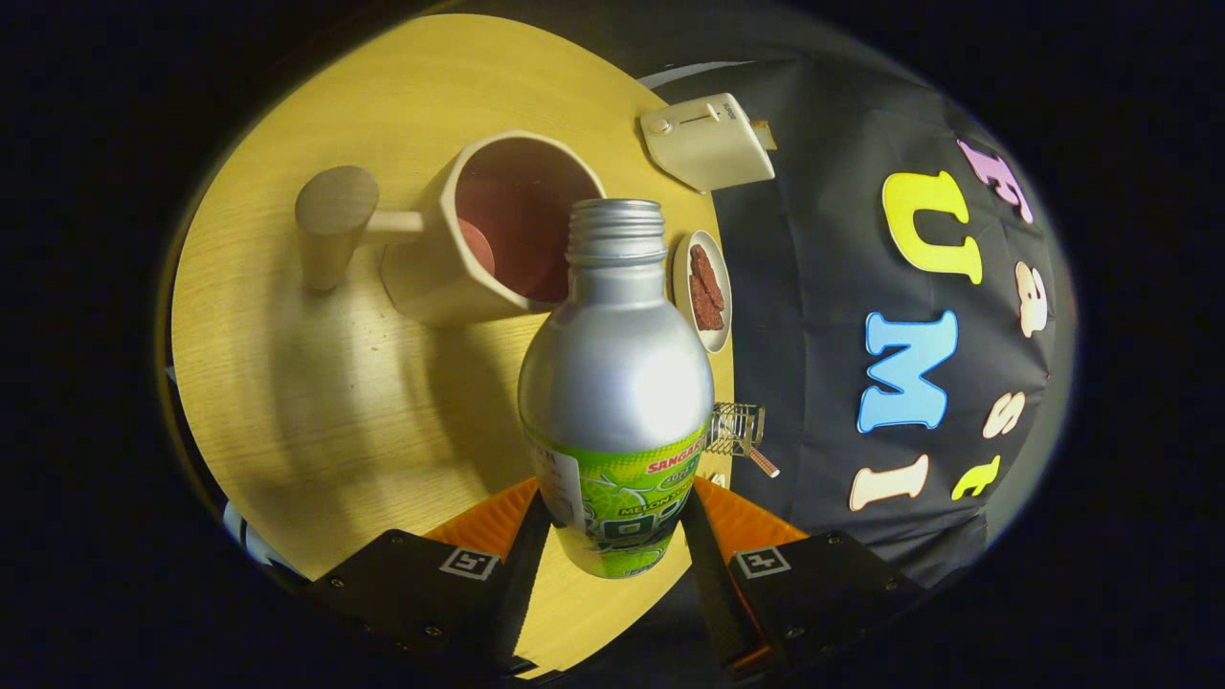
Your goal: Take the bottle from table, then pour the juice into the cup, finally place the bottle on the coaster
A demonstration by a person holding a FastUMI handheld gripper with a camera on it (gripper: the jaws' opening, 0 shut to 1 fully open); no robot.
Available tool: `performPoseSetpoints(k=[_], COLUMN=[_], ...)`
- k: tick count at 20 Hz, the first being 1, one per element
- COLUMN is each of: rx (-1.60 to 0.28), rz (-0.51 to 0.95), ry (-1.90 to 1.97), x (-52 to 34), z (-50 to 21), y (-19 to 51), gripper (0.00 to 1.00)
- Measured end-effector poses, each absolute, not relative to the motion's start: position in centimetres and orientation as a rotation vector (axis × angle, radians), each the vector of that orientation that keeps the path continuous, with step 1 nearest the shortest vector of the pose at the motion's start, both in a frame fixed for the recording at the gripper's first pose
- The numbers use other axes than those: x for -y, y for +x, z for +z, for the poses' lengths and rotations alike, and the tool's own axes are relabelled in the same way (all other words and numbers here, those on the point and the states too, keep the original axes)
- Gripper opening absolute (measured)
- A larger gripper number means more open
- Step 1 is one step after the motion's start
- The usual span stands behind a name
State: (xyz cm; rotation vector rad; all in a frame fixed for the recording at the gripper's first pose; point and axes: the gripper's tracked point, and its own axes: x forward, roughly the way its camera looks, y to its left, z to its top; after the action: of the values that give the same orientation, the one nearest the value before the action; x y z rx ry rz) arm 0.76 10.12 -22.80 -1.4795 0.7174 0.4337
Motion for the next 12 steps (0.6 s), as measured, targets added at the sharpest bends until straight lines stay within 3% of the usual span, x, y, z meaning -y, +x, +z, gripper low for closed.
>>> performPoseSetpoints(k=[12], rx=[-0.770], rz=[0.406], ry=[-1.632], x=[-9.1], z=[-21.3], y=[1.1], gripper=[0.75])
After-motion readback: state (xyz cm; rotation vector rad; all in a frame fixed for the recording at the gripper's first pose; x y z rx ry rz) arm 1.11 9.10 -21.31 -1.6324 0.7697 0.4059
